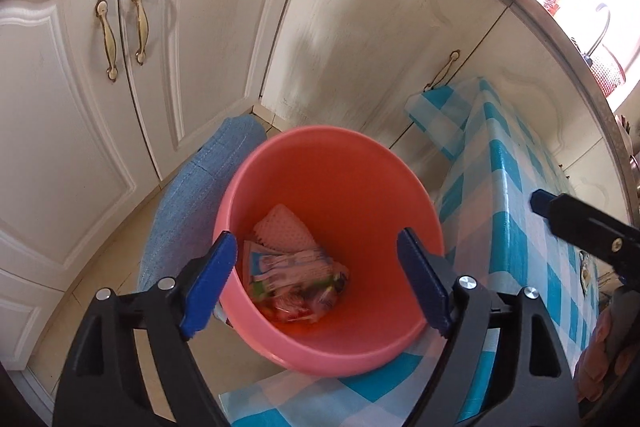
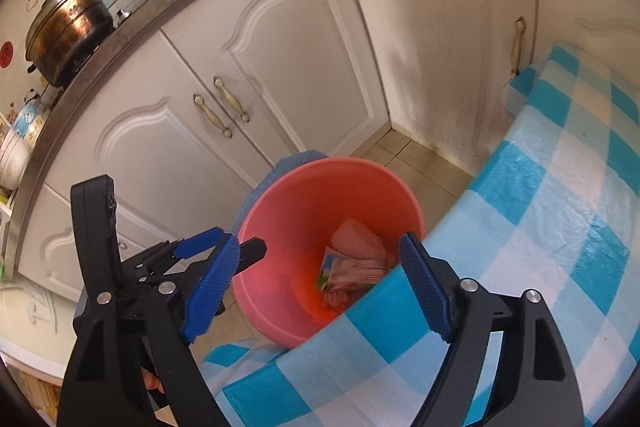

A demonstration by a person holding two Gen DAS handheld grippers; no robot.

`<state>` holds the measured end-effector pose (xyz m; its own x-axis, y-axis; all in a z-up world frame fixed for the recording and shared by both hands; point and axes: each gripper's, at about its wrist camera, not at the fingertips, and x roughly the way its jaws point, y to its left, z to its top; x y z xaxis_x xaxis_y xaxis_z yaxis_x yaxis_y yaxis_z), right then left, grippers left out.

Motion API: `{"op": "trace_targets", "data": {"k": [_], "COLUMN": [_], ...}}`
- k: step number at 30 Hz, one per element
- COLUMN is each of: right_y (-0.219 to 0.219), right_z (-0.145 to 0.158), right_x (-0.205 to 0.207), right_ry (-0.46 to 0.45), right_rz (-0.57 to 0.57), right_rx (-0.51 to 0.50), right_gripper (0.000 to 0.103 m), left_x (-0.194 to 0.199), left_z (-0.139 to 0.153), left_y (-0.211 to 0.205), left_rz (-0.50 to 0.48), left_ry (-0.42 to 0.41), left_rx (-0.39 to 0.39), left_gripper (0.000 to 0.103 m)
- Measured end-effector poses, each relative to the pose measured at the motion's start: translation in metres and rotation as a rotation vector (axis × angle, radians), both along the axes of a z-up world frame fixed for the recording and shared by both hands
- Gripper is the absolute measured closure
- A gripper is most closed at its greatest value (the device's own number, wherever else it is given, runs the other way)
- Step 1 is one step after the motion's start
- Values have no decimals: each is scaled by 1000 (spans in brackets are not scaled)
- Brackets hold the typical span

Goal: Collect trash
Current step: 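Move both tools back over the table toward the brown lump and green packet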

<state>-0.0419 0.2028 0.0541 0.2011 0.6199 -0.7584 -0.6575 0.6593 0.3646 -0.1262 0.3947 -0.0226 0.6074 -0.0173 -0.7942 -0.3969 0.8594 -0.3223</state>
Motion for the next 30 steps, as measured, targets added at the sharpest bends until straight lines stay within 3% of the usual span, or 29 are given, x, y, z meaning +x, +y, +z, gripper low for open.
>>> {"op": "trace_targets", "data": {"k": [7,16,23,30], "right_y": [-37,-83,-126,-163], "right_z": [17,14,12,12], "right_x": [-13,-29,-44,-53], "right_ry": [-87,-74,-112,-122], "right_rz": [-69,-112,-177,-247], "right_rx": [37,119,206,219], "right_gripper": [13,11,5,5], "left_x": [-9,-20,-24,-27], "left_z": [7,23,39,62], "left_y": [6,0,-19,-41], "left_rz": [25,13,-3,-57], "left_ry": [-39,-165,-246,-340], "left_rx": [-34,-150,-163,-134], "left_gripper": [13,13,8,5]}}
